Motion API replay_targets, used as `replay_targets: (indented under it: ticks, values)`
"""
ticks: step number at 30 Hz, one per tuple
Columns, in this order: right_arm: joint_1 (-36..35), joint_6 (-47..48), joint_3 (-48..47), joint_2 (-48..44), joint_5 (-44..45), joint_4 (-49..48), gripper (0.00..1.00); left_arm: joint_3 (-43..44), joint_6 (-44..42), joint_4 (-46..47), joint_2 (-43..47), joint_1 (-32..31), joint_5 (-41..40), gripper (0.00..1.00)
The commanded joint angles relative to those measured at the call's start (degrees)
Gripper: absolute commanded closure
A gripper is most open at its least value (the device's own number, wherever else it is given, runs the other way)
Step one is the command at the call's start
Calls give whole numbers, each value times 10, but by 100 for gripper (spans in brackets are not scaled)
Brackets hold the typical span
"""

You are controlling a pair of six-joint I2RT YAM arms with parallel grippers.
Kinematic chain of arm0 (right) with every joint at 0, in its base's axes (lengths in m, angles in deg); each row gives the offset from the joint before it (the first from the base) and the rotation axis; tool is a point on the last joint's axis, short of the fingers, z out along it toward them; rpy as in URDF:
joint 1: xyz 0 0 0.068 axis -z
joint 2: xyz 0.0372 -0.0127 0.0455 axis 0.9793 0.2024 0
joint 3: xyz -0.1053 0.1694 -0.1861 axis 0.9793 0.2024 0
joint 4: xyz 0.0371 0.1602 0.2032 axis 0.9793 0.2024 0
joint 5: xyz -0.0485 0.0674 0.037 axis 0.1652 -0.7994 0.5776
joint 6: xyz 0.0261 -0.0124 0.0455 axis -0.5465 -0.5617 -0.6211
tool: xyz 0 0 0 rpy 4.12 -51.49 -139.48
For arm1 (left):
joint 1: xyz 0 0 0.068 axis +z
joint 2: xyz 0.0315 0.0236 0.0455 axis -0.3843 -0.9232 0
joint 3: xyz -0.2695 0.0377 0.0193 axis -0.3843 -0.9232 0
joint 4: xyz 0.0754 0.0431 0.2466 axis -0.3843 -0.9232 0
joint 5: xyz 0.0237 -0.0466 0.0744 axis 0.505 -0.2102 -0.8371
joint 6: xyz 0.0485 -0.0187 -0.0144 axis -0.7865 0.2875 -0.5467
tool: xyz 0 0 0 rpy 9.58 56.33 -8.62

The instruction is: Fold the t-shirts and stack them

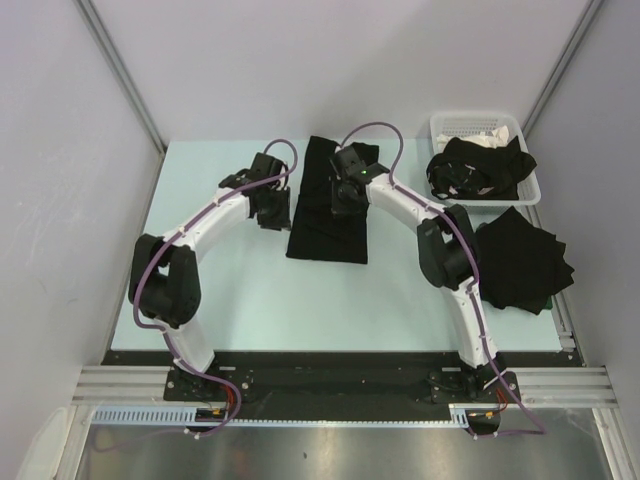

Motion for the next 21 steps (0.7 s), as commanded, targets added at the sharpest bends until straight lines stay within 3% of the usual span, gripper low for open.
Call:
replay_targets:
  ticks: [1,21]
  values:
    - [11,13,-46,9,1,-12,94,-3,10,8,28,3,1,66]
    - [44,58,-169,110,8,-36,97,-10,9,1,15,3,-1,66]
